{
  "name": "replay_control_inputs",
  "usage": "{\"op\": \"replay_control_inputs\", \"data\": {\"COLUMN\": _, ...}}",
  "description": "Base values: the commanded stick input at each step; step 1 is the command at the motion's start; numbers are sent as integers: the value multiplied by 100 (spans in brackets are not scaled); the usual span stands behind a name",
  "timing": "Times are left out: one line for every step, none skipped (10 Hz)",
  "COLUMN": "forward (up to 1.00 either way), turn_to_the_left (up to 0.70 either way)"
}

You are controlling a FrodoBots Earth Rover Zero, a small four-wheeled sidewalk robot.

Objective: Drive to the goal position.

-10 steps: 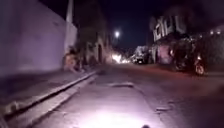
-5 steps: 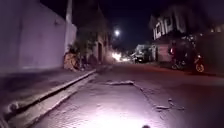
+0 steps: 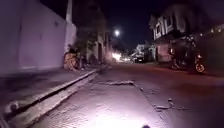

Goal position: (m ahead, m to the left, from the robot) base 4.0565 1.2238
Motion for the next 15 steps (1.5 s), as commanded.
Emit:
{"op": "replay_control_inputs", "data": {"forward": 70, "turn_to_the_left": -35}}
{"op": "replay_control_inputs", "data": {"forward": 70, "turn_to_the_left": -35}}
{"op": "replay_control_inputs", "data": {"forward": 70, "turn_to_the_left": -35}}
{"op": "replay_control_inputs", "data": {"forward": 70, "turn_to_the_left": -35}}
{"op": "replay_control_inputs", "data": {"forward": 70, "turn_to_the_left": -35}}
{"op": "replay_control_inputs", "data": {"forward": 70, "turn_to_the_left": -35}}
{"op": "replay_control_inputs", "data": {"forward": 70, "turn_to_the_left": -35}}
{"op": "replay_control_inputs", "data": {"forward": 70, "turn_to_the_left": -35}}
{"op": "replay_control_inputs", "data": {"forward": 70, "turn_to_the_left": -35}}
{"op": "replay_control_inputs", "data": {"forward": 70, "turn_to_the_left": -35}}
{"op": "replay_control_inputs", "data": {"forward": 70, "turn_to_the_left": -35}}
{"op": "replay_control_inputs", "data": {"forward": 70, "turn_to_the_left": -35}}
{"op": "replay_control_inputs", "data": {"forward": 34, "turn_to_the_left": -17}}
{"op": "replay_control_inputs", "data": {"forward": -5, "turn_to_the_left": 0}}
{"op": "replay_control_inputs", "data": {"forward": -25, "turn_to_the_left": 0}}
